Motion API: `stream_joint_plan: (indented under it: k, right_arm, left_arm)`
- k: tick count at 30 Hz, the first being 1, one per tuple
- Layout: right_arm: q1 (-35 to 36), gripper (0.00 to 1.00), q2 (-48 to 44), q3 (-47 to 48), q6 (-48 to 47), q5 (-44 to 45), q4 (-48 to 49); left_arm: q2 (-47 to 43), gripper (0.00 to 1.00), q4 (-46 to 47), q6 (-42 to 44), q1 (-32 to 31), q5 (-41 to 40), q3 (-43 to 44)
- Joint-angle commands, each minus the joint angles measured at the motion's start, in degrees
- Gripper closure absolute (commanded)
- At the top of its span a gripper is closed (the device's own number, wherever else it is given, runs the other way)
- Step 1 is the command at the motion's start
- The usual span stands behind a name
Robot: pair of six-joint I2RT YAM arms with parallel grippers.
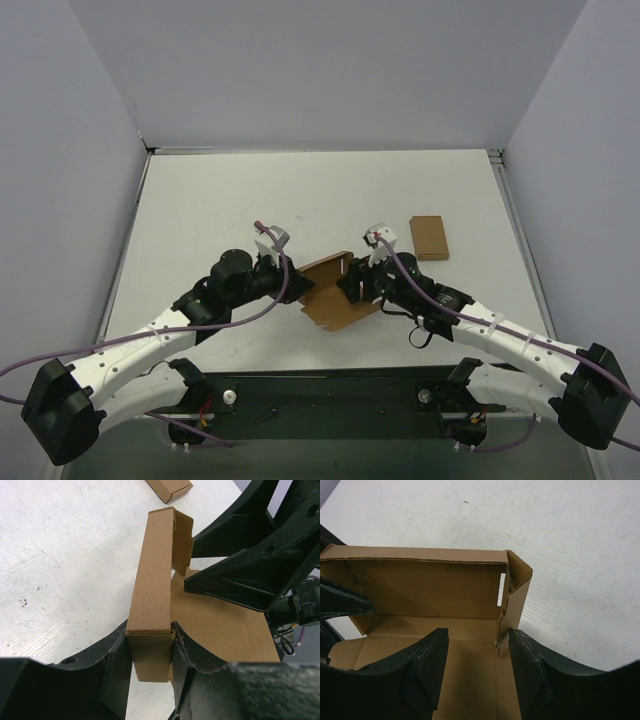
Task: Fold the paper box
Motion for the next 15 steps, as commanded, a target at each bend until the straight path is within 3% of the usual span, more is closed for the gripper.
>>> stream_joint_plan:
  k: [1, 5, 9, 15]
  right_arm:
    - [-1.0, 0.48, -2.5, 0.3, 1.3, 1.1, 0.4]
    - [-4.1, 0.50, -3.0, -0.5, 1.5, -2.2, 1.5]
    - [-8.9, 0.48, -5.7, -3.0, 3.5, -12.2, 5.5]
    - [-15.5, 0.46, -12.4, -4.9, 6.2, -15.5, 4.2]
  left_arm:
    - [-0.6, 0.78, 1.6, -0.5, 0.1, -0.3, 2.1]
    - [-0.9, 0.78, 2.8, -0.3, 0.1, 1.1, 1.6]
    - [-1.5, 0.78, 1.8, -0.7, 0.2, 0.3, 1.6]
    - [-2.5, 0.78, 1.8, -0.7, 0.2, 0.4, 1.4]
